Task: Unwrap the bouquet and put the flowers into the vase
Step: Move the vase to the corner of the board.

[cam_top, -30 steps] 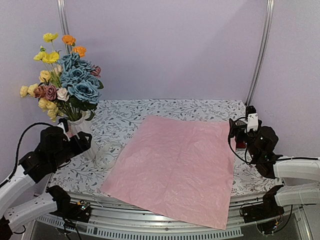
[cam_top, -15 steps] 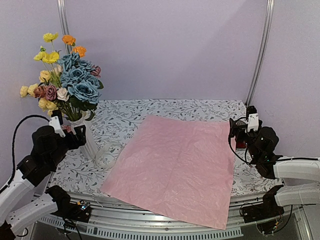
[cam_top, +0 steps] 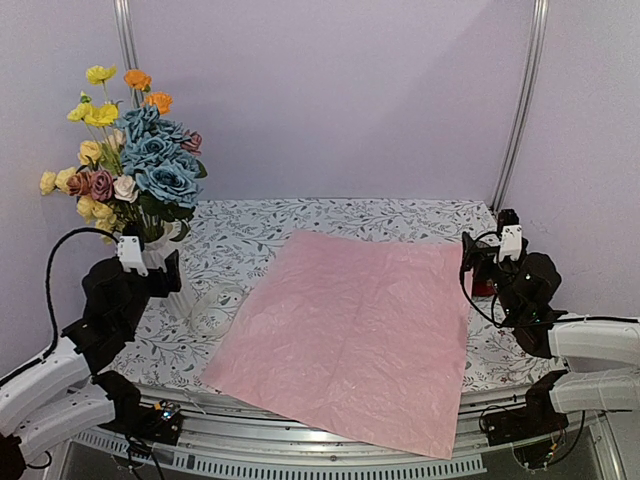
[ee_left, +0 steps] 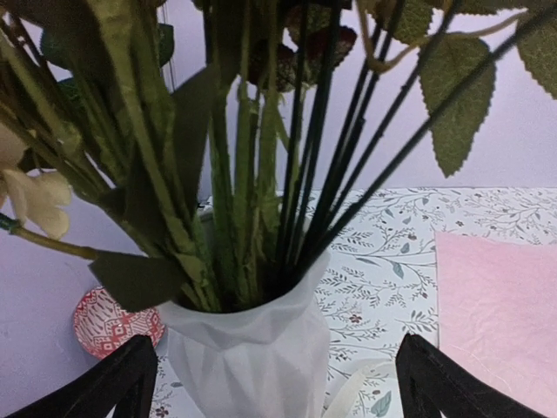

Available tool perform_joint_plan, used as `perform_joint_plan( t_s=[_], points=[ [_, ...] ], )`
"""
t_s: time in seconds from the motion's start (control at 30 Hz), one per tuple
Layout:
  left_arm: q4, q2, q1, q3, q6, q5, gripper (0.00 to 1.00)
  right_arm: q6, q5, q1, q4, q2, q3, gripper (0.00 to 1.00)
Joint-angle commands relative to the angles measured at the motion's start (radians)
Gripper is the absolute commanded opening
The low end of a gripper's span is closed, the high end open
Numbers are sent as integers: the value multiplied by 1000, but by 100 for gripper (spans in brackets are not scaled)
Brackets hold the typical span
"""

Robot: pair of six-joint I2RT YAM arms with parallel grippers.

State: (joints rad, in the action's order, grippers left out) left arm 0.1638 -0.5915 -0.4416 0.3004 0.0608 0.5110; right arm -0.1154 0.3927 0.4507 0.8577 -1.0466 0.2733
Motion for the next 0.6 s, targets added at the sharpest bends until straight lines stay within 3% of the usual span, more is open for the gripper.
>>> perform_joint_plan(
  t_s=[0.0,0.57],
  points=[
    [125,-21,58,-20,-57,25,98,23,-21,-7,31,5,-14,94],
    [329,-190,223,-24,-82,-144,97,25,-24,-8,28,25,-23,94]
  ],
)
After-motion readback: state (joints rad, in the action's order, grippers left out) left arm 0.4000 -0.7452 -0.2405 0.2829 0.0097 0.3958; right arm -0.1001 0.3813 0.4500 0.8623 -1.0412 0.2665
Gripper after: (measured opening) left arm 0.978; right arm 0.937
